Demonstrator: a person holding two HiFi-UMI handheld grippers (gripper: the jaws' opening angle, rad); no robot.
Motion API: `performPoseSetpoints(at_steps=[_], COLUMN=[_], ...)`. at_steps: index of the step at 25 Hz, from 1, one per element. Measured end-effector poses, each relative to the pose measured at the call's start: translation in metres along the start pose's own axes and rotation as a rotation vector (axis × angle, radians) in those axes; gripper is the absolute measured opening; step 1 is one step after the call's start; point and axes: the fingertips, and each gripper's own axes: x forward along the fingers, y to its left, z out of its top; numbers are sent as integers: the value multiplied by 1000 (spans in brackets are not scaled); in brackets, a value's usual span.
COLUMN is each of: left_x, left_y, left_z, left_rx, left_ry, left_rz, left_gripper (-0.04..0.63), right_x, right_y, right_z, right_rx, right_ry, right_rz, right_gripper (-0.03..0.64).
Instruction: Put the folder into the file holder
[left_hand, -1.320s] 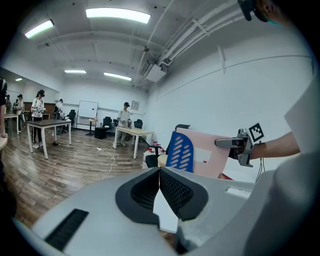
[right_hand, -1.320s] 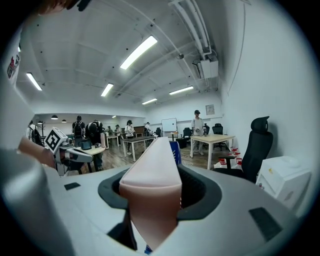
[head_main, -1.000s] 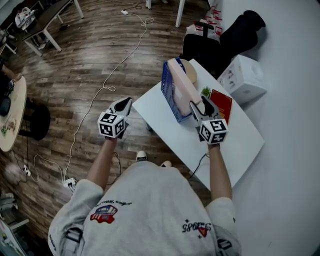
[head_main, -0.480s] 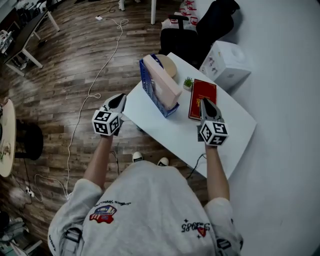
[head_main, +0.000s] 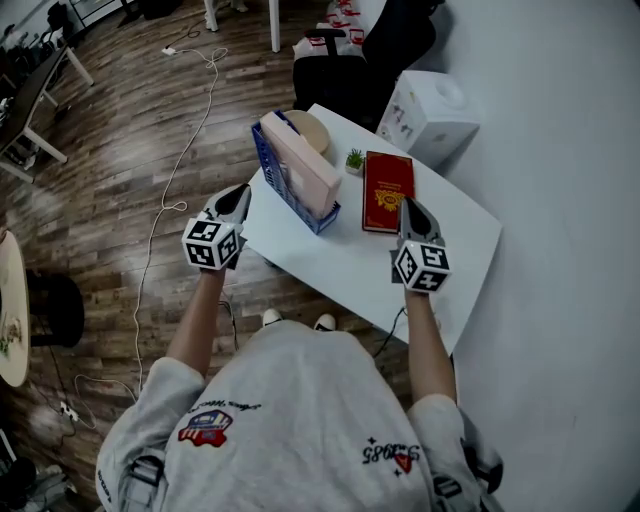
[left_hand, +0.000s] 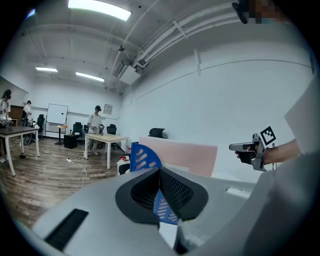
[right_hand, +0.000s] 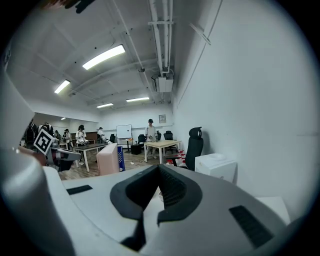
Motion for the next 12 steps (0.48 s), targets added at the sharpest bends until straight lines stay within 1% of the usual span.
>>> performPoseSetpoints(at_steps=[6, 12], left_x=[8, 11], left_y=[-8, -11], left_z=[8, 12], left_rx=[9, 14], left_ry=[3, 5], left_rz=[-30, -42], left_gripper=[6, 6], right_x=[-7, -7], right_y=[2, 6], right_z=[4, 4], right_rx=[-11, -18], right_ry=[9, 16], right_rz=[-8, -6], right_gripper=[2, 2])
